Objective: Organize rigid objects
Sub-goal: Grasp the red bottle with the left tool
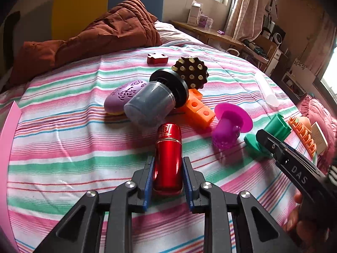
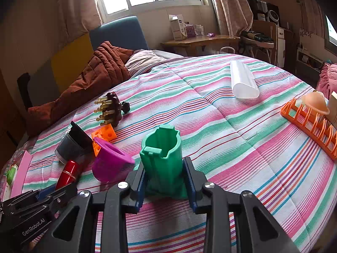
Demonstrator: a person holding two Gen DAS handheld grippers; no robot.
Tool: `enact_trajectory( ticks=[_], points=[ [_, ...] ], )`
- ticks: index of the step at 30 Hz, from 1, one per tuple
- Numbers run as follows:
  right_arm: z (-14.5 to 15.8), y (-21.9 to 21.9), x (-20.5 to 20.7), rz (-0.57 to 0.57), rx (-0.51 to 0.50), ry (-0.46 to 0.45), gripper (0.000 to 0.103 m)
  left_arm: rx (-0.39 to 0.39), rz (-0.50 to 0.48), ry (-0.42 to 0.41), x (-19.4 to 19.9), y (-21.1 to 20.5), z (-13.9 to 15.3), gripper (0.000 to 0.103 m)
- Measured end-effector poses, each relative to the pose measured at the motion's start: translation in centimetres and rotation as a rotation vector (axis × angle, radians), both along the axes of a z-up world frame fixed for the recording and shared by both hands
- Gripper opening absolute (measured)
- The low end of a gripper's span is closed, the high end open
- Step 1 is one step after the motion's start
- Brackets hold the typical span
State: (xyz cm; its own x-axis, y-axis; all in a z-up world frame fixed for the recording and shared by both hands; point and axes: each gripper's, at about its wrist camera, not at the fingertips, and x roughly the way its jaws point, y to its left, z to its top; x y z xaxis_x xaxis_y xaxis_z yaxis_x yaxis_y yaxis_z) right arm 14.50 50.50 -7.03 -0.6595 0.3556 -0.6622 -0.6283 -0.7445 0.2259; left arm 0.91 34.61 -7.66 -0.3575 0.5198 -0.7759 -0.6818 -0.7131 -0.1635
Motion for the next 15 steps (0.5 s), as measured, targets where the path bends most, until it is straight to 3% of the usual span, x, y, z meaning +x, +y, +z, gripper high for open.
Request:
enact_trajectory(
  ticks=[8,9,12,14,15],
  points=[
    [0.0,-0.1,0.0,-0.002,0.001,0.0,0.032,0.022,-0.004,0.001,0.9,-2.1,0.1,0.026],
    [0.1,-0.1,0.0,-0.002,0.002,0.0,0.032,0.033,-0.001,-0.01,0.9,-2.2,0.1,0.03],
    [0.1,-0.1,0.0,-0.003,0.001,0.0,0.032,0.07,0.003,-0.03,0.8,-1.9,0.5,0.062],
    [0.1,-0.1,0.0,-0.003,0.002,0.0,0.032,0.06,-0.008,-0.024,1.1,-1.4,0.6,0.062],
    [0.1,-0.1,0.0,-0.003,0.002,0.0,0.032,0.039,-0.02,-0.021,1.2,-1.0,0.6,0.057]
  ],
)
